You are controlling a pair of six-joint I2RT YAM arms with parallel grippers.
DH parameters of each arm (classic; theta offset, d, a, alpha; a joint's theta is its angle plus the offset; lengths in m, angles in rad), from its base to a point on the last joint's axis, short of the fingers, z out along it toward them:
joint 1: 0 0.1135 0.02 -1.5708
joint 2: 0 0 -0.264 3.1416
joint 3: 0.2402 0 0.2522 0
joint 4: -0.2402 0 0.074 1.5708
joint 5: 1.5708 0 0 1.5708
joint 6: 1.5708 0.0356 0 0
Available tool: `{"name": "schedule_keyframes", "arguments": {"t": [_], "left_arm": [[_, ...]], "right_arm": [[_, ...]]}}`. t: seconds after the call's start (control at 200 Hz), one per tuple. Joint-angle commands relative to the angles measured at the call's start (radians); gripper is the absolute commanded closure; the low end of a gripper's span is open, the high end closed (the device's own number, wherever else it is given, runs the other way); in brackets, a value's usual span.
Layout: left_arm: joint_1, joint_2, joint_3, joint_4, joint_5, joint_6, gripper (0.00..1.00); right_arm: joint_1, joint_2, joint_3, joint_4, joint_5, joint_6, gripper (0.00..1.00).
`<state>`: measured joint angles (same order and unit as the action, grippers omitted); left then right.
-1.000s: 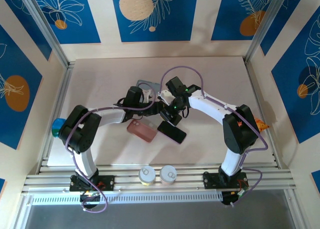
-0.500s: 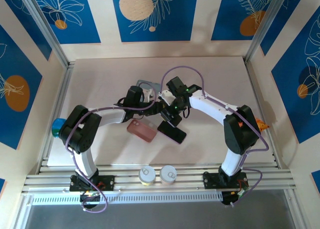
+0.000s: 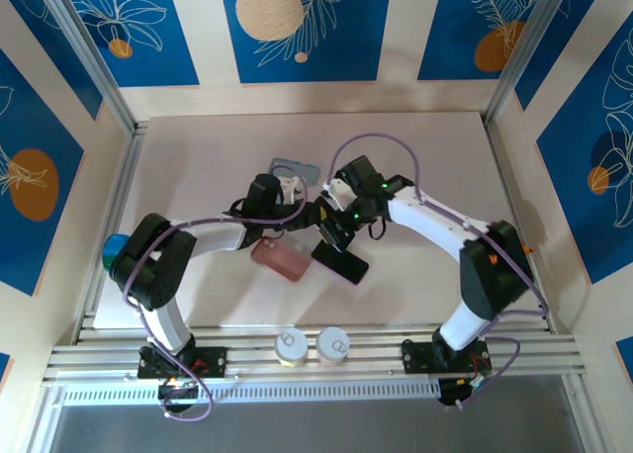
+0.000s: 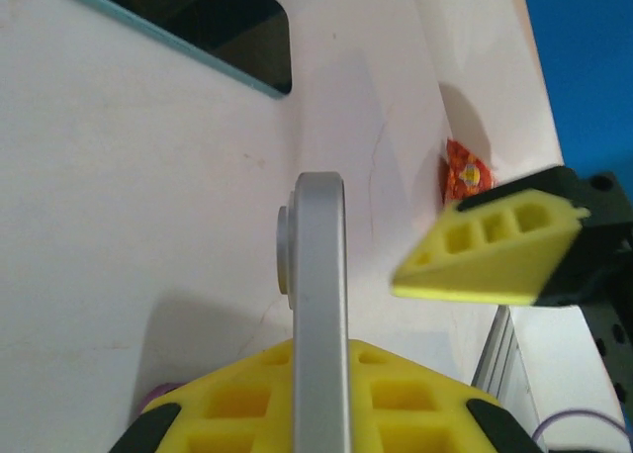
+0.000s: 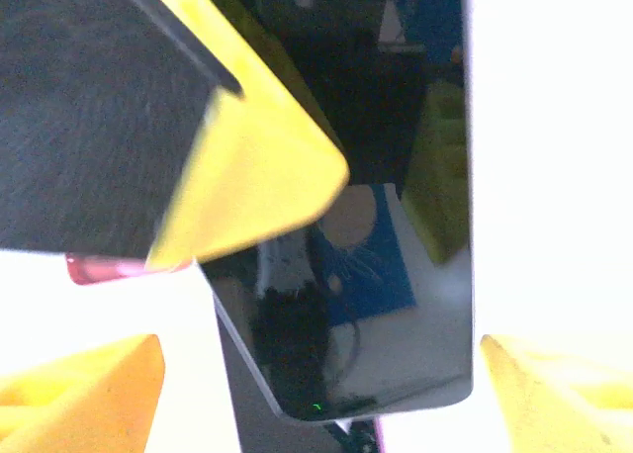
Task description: Put the phone into the phone case
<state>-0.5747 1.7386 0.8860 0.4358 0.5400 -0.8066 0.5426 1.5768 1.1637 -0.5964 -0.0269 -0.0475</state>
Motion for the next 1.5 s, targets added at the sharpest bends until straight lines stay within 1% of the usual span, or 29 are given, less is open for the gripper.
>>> {"name": "schedule_keyframes", "arguments": {"t": [0.0, 0.09, 0.195, 0.3, 0.43, 0.555, 0.63, 0.695, 0.805, 0.9, 0.98, 1.07, 1.155, 1.215, 1.26, 1.416, 1.496], "left_arm": [[-0.005, -0.094, -0.02, 0.141, -0.079, -0.066, 1.0], [-0.005, -0.139, -0.038, 0.143, -0.135, -0.097, 1.0], [-0.022, -0.201, -0.057, 0.121, -0.221, -0.131, 1.0], [-0.044, -0.263, -0.081, 0.098, -0.304, -0.167, 1.0], [-0.081, -0.321, -0.127, 0.137, -0.404, -0.236, 1.0], [-0.113, -0.33, -0.106, 0.104, -0.439, -0.267, 1.0], [-0.133, -0.331, -0.109, 0.117, -0.476, -0.277, 1.0], [-0.138, -0.318, -0.102, 0.132, -0.477, -0.292, 1.0], [-0.149, -0.281, -0.11, 0.219, -0.481, -0.34, 1.0], [-0.157, -0.238, -0.132, 0.362, -0.488, -0.387, 1.0], [-0.158, -0.205, -0.12, 0.386, -0.472, -0.396, 1.0], [-0.166, -0.184, -0.117, 0.401, -0.462, -0.391, 1.0], [-0.168, -0.171, -0.123, 0.423, -0.45, -0.396, 1.0], [-0.167, -0.169, -0.128, 0.425, -0.446, -0.393, 1.0], [-0.167, -0.166, -0.135, 0.435, -0.445, -0.391, 1.0], [-0.167, -0.153, -0.151, 0.488, -0.441, -0.423, 1.0], [-0.167, -0.147, -0.148, 0.489, -0.436, -0.431, 1.0]], "right_arm": [[-0.092, -0.124, -0.092, 0.116, -0.218, 0.169, 0.18], [-0.172, -0.208, -0.207, 0.241, -0.36, 0.307, 0.16], [-0.263, -0.274, -0.349, 0.431, -0.523, 0.464, 0.14], [-0.336, -0.309, -0.479, 0.653, -0.628, 0.617, 0.09], [-0.366, -0.293, -0.555, 0.845, -0.713, 0.729, 0.07], [-0.375, -0.253, -0.576, 0.986, -0.741, 0.815, 0.07], [-0.379, -0.205, -0.567, 1.057, -0.771, 0.858, 0.07], [-0.38, -0.159, -0.545, 1.096, -0.808, 0.883, 0.09], [-0.38, -0.108, -0.534, 1.178, -0.831, 0.929, 0.12], [-0.379, -0.088, -0.522, 1.2, -0.836, 0.941, 0.12], [-0.379, -0.081, -0.518, 1.23, -0.838, 0.951, 0.12], [-0.377, -0.071, -0.506, 1.252, -0.842, 0.963, 0.17], [-0.374, -0.058, -0.501, 1.289, -0.847, 0.979, 0.24], [-0.374, -0.045, -0.498, 1.31, -0.845, 0.993, 0.31], [-0.374, -0.031, -0.495, 1.328, -0.849, 1.007, 0.34], [-0.365, 0.001, -0.487, 1.357, -0.855, 1.018, 0.35], [-0.367, 0.01, -0.481, 1.36, -0.846, 1.024, 0.37]]}}
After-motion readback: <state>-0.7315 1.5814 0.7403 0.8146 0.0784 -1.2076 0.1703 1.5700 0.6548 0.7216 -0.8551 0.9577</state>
